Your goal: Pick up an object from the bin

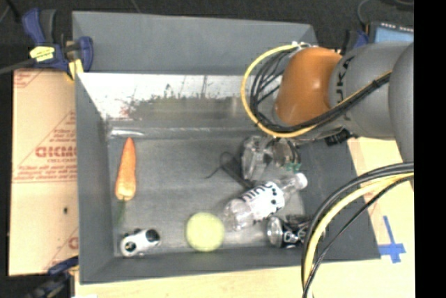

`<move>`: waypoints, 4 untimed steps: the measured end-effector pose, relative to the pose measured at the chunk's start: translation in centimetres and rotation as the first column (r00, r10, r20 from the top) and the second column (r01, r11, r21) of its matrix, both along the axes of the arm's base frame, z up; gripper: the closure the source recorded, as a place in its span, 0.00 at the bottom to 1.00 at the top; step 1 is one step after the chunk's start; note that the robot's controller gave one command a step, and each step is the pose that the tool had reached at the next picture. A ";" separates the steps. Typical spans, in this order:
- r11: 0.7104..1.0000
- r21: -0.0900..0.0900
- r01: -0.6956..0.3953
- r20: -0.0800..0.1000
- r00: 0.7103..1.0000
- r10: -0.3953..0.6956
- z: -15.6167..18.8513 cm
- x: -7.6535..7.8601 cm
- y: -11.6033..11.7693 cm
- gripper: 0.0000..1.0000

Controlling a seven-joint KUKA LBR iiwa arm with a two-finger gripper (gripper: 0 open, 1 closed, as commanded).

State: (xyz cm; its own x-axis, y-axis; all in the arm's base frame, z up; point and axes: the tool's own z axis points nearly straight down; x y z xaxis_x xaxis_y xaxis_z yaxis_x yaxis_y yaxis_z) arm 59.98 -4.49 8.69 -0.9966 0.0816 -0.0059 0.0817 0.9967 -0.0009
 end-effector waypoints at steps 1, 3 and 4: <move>0.892 0.009 0.453 0.010 0.892 -0.453 2.1 -0.4 1.6 0.00; 0.865 0.012 0.501 0.011 0.865 -0.501 1.7 -1.4 1.2 0.00; 0.643 0.014 0.766 0.007 0.643 -0.766 -1.6 -2.0 1.9 1.00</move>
Offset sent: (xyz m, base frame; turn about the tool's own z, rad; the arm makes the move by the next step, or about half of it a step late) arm 0.0000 0.0000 0.0000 0.0000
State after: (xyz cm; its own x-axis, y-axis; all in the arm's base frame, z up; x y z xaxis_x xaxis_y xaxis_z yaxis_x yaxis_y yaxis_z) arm 58.03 -2.61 7.06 -0.5779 0.8160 -0.0121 0.8159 0.5780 0.0140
